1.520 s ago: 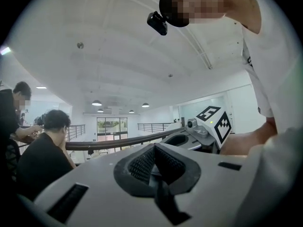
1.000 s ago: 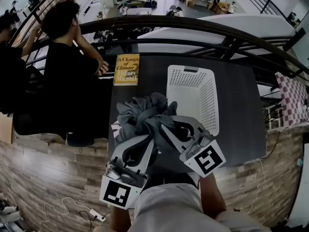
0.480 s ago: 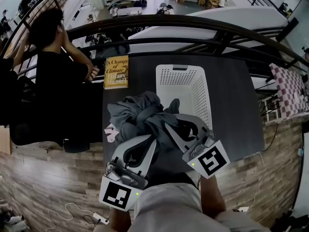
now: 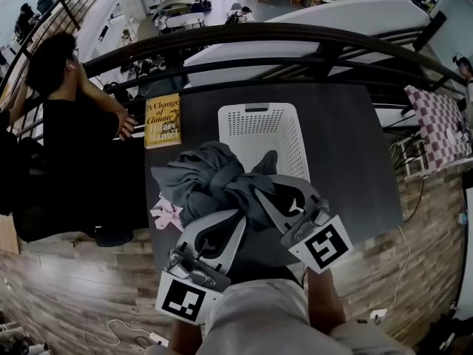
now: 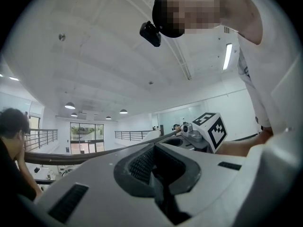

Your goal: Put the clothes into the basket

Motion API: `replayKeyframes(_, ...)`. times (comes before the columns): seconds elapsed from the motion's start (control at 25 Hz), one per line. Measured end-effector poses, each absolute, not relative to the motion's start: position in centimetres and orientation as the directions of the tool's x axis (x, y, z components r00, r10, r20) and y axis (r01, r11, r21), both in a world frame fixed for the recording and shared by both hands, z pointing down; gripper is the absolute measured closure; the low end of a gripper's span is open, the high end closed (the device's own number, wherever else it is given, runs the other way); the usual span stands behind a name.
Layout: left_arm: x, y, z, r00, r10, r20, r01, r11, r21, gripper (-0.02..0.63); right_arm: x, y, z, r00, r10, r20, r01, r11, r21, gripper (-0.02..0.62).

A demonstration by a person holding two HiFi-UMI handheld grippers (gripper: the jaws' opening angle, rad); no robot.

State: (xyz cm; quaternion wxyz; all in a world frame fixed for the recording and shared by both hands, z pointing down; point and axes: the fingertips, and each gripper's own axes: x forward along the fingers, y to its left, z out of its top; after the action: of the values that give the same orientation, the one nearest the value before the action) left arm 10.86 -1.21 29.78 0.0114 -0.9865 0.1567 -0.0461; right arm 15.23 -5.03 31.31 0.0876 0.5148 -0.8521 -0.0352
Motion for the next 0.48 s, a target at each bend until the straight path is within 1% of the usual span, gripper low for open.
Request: replayKeyframes(0.48, 15.4, -1.7, 31.5, 0.964, -0.226, 0.14, -0.223, -0.974, -0.042, 0.604, 20.3, -5.4, 33.3, -0.395, -0.906, 0.152, -0.9, 0.415, 0.137, 0.554)
